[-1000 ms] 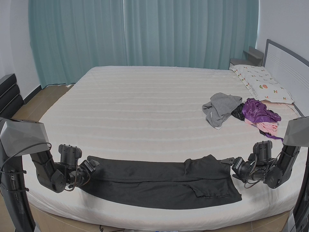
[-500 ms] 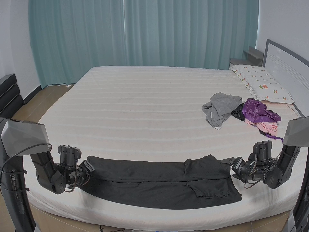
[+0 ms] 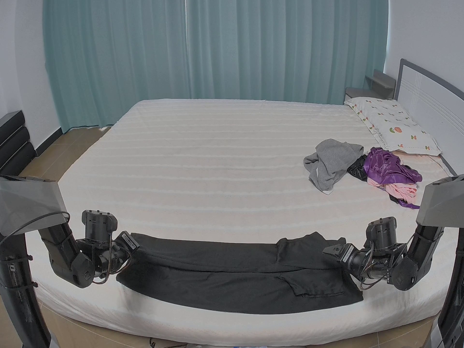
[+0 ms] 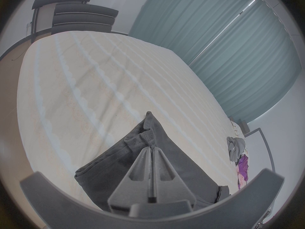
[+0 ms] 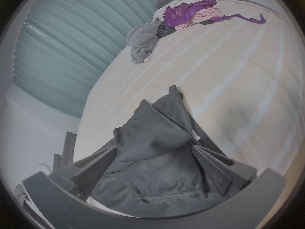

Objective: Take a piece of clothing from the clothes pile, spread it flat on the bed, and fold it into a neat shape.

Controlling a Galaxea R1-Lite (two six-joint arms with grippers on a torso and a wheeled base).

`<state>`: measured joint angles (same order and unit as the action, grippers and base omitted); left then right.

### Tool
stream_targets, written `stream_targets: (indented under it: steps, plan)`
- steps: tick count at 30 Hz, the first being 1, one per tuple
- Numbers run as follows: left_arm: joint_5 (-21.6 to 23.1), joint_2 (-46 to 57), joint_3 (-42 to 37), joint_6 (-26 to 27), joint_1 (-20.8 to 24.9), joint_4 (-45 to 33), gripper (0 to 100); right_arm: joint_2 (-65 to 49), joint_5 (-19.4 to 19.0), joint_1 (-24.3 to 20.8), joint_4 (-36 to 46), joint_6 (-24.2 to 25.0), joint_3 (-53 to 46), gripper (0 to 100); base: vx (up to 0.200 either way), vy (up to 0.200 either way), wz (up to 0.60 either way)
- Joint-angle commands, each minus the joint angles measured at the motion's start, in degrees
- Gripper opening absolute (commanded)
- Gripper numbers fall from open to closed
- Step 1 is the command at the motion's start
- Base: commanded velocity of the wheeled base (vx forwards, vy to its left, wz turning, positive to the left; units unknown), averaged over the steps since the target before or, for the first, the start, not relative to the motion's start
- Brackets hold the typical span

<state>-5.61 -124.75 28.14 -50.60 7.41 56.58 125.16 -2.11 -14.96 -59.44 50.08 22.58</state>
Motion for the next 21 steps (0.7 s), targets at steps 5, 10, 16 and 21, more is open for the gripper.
stream_targets:
  steps: [5, 10, 16, 21]
  plan:
    - [0.0, 0.1, 0.3, 0.0, 0.0, 0.0, 0, 2.9, 2.8, -0.9, 2.6, 0.0, 2.7, 100, 0.0, 0.0, 0.0]
    - [0.0, 0.1, 0.3, 0.1, 0.0, 0.0, 0, 4.5, 3.5, -0.7, 2.0, 0.0, 4.2, 100, 0.0, 0.0, 0.0]
    - [0.0, 0.1, 0.3, 0.1, 0.0, 0.0, 0, 4.2, 5.7, 0.3, 2.4, -0.2, 5.5, 100, 0.0, 0.0, 0.0]
    - [0.0, 0.1, 0.3, 0.1, 0.0, 0.1, 0, 5.2, 5.7, 0.2, 2.1, -0.3, 5.5, 100, 0.0, 0.0, 0.0]
